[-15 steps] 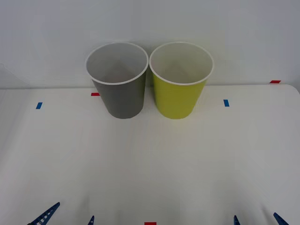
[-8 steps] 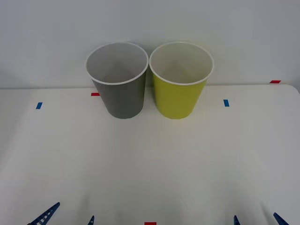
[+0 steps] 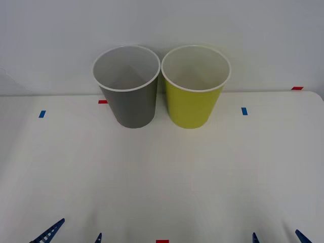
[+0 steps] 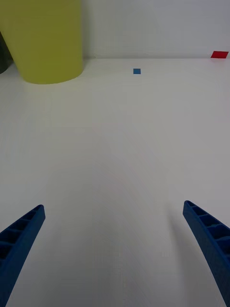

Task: Put cans in the gray bin and PET bottles in the light green bin.

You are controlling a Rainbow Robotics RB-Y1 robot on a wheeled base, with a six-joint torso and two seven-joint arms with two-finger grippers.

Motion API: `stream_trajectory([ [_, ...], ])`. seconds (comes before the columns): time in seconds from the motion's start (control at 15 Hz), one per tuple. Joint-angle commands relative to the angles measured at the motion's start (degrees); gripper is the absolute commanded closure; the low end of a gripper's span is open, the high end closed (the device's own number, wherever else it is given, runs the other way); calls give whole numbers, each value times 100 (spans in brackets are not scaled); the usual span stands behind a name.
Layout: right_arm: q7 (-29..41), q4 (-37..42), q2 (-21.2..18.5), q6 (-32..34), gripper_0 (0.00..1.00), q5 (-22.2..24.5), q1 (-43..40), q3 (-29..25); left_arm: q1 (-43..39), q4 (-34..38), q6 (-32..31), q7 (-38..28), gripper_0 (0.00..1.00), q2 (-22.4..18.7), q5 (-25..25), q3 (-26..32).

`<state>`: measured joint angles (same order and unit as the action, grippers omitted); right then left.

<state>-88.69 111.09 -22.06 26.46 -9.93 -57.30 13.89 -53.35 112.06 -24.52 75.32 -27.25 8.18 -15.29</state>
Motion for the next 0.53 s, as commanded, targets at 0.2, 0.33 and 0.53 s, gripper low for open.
stream_trajectory([
  [0.2, 1, 0, 0, -1, 0, 0, 0, 0, 0, 0, 0, 0, 0, 0, 0, 0],
  [0.33, 1, 0, 0, -1, 0, 0, 0, 0, 0, 0, 0, 0, 0, 0, 0, 0],
  [0.53, 1, 0, 0, -1, 0, 0, 0, 0, 0, 0, 0, 0, 0, 0, 0, 0],
])
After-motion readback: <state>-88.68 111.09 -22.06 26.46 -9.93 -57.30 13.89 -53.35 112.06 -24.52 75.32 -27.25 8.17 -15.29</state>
